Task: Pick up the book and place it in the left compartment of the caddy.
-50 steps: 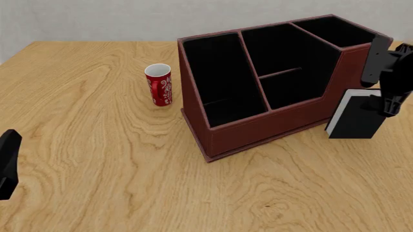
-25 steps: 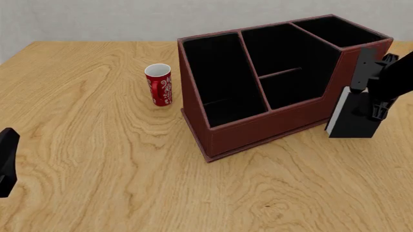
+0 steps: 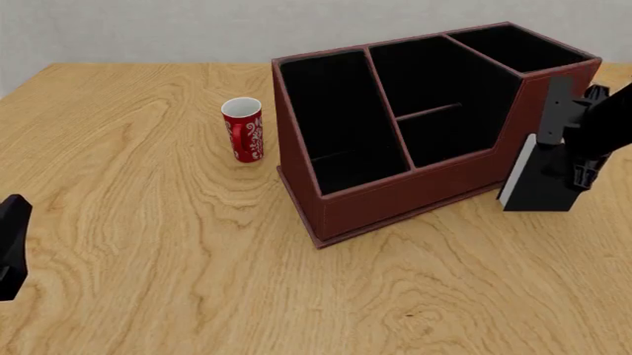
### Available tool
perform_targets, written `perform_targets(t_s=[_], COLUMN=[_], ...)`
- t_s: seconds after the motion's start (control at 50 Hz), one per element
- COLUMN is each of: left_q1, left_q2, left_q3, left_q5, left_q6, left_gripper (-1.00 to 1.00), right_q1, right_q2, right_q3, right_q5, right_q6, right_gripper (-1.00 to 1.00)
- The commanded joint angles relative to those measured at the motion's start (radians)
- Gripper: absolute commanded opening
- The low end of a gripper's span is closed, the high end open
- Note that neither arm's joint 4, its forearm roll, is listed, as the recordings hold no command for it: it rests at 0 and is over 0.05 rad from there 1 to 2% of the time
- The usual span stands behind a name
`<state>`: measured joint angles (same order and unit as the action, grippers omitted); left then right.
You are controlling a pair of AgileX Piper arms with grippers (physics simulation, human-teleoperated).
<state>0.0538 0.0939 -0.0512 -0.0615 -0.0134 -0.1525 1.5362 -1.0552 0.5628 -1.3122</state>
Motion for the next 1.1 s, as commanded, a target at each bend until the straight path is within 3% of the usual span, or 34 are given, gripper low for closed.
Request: perform_targets(t_s=[0.02, 0.5, 1.1], left_q1=[-0.006, -0.014, -0.049], left_q2=[0.003, -0.049, -0.091], left_q3=[0.000, -0.015, -0.052], left_q5=[-0.004, 0.053, 0.113], left_q6=[0.001, 0.002, -0.008], left_gripper=[1.00, 1.00, 1.00], right_q1=[0.013, 0.059, 0.032], right_q2=[0.029, -0.070, -0.321], right_q3=[0.016, 0.097, 0.187], right_q5=[0.018, 0.043, 0.131], right_q6=[0.030, 0.067, 0.043], right_gripper=[-1.00, -1.00, -1.00])
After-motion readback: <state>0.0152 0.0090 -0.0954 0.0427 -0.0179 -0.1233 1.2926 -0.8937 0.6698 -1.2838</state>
